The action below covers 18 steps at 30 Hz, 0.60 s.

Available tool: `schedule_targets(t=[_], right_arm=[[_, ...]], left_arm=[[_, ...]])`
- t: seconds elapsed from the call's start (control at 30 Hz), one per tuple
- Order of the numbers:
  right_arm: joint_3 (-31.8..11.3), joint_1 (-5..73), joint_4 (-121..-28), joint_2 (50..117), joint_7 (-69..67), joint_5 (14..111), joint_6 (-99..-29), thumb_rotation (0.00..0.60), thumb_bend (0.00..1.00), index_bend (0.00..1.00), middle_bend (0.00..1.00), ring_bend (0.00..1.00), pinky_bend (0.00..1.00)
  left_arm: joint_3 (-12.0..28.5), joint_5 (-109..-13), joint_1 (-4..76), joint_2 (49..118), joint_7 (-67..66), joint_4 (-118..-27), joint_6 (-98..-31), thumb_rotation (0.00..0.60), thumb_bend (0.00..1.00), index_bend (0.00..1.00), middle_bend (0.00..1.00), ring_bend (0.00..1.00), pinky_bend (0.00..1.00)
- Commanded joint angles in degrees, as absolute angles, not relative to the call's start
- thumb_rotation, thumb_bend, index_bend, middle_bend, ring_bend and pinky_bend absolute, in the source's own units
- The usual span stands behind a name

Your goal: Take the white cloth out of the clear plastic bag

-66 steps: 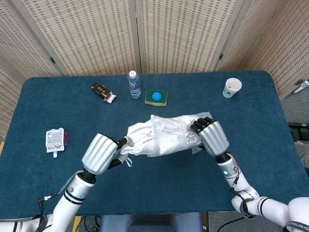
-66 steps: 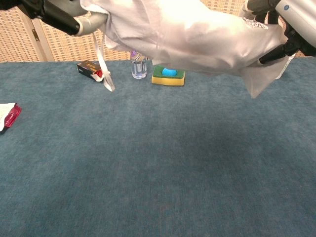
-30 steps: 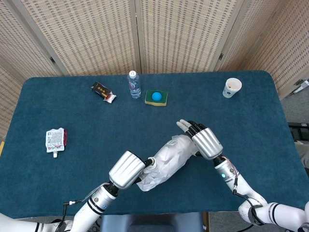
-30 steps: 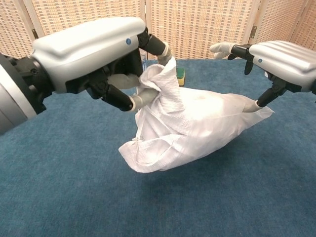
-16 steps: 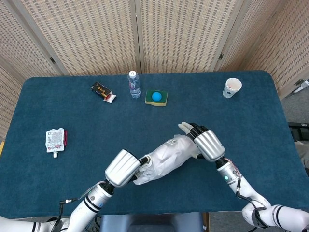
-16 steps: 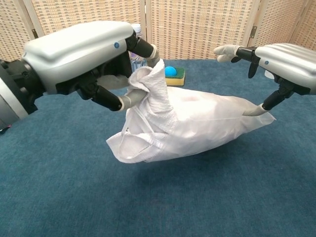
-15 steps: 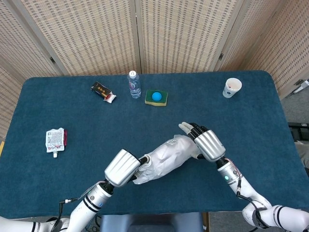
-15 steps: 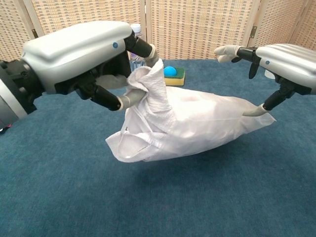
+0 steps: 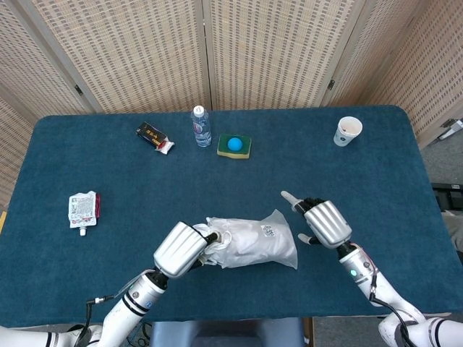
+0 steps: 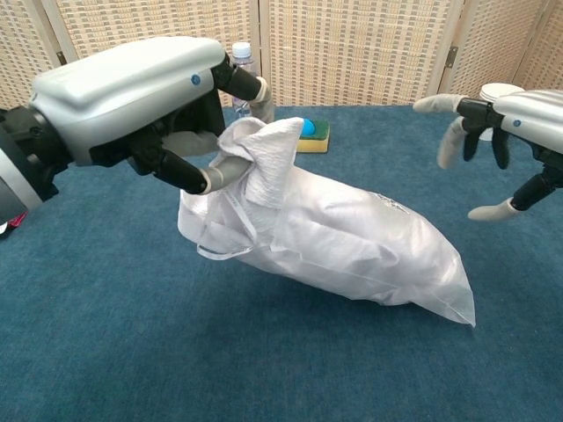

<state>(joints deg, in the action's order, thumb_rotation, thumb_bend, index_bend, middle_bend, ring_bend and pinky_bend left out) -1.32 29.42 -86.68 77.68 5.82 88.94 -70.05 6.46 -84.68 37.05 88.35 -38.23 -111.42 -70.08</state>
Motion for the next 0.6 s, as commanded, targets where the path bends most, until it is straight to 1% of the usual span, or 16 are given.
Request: schedule_targets(t=[0.03,0.1,0.2,0.4,0.6], right_arm=[[-0.3,28.2,-87.5,76.9,7.3,88.6,-70.0,0.600,0.00,0.23,0.93,0.97,0.99],[0.2,27.4,-87.6,76.9,7.6,88.3,-70.1,0.600,0.01,0.28,0.99,1.00,1.00],[1.0,26.4,-87.2,77.2,7.5,87.7,-69.7,0.600,0.07,0.33,1.00,1.00,1.00],[1.4,25.3,-84.7,78.6,8.2,87.0,-69.0,0.600,0.16,0.34,1.00,1.00,1.00],[0.0,26.1,-82.0,80.0,9.0,85.2,-66.7,0.600,0.19,0.34,1.00,1.00,1.00]], left_arm=[[6.4,-84.7,37.0,88.4,-38.3,-111.5,-70.0,0.600,0.58,0.70,1.00,0.93,1.00],[6.4,-84.7,37.0,88.5,-38.4,-111.5,-70.0,0.600,0.58,0.70,1.00,0.93,1.00],[6.4,-84.7,36.9,88.8,-38.4,-111.6,-69.9,0.600,0.58,0.70,1.00,0.93,1.00],[6.4,-84.7,36.9,89.2,-38.8,-111.6,-69.8,0.600,0.58,0.70,1.00,0.93,1.00],[6.5,-84.5,36.8,89.2,-39.0,-111.8,-69.6,0.600,0.58,0.70,1.00,0.93,1.00]])
